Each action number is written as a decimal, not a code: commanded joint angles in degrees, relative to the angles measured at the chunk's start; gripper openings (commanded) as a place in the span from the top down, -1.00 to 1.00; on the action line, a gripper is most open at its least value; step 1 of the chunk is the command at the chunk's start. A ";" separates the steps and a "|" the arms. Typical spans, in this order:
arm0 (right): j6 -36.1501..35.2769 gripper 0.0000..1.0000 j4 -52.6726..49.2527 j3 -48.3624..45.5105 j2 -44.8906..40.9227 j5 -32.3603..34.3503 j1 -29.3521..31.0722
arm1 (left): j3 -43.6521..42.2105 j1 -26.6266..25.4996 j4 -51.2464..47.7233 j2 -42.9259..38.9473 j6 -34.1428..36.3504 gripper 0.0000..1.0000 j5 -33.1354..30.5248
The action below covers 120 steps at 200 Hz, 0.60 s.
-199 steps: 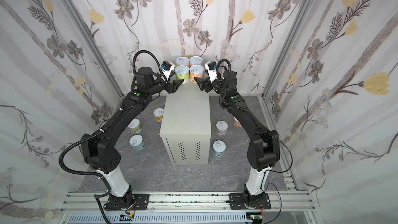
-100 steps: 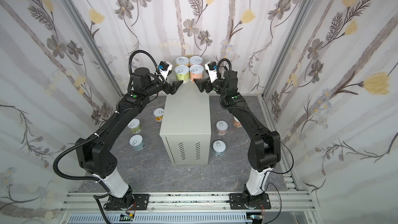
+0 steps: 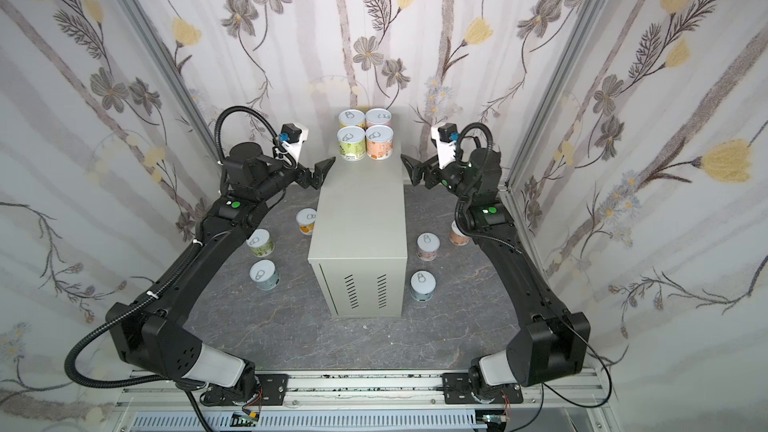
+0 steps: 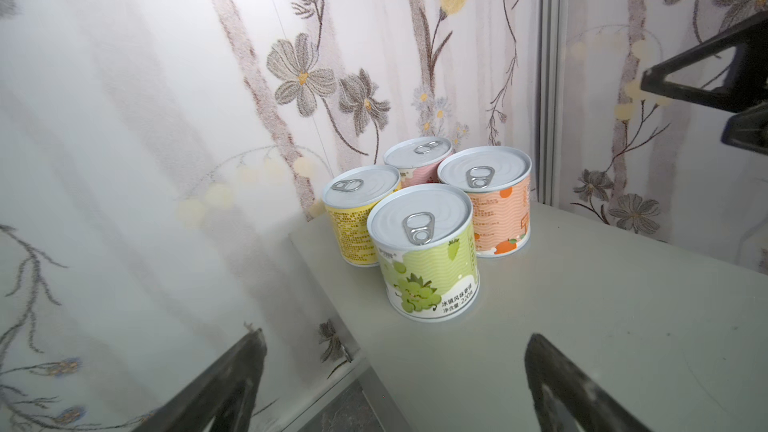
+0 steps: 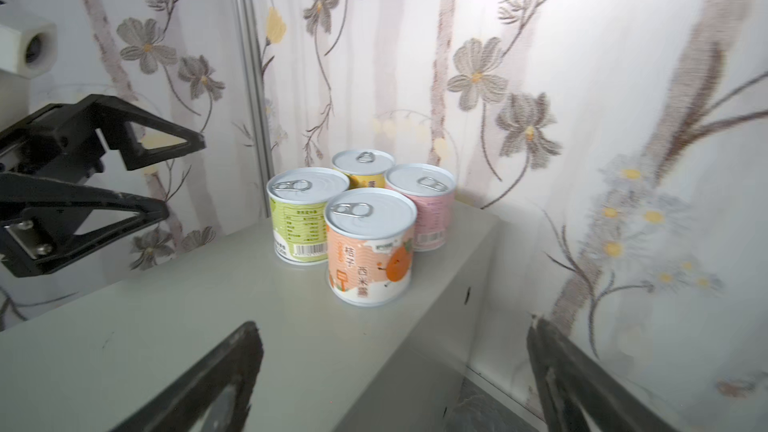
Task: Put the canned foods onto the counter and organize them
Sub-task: 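Swing the right gripper down over the orange floor can while the left arm withdraws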
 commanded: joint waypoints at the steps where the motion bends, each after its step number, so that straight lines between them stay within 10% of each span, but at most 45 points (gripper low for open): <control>1: 4.19 -0.99 -1.54 -5.48 -5.52 4.10 -2.75 | -2.23 0.40 3.95 -2.91 -0.25 -1.00 -3.22; 50: 9.81 -0.99 -14.85 -14.09 -13.84 17.85 -8.94 | -7.16 1.32 4.36 -7.80 -1.16 -1.00 -7.85; 120: 18.20 -0.99 -19.22 -22.60 -12.46 20.36 -13.45 | -13.05 3.25 4.65 -11.32 -2.52 -1.00 -9.69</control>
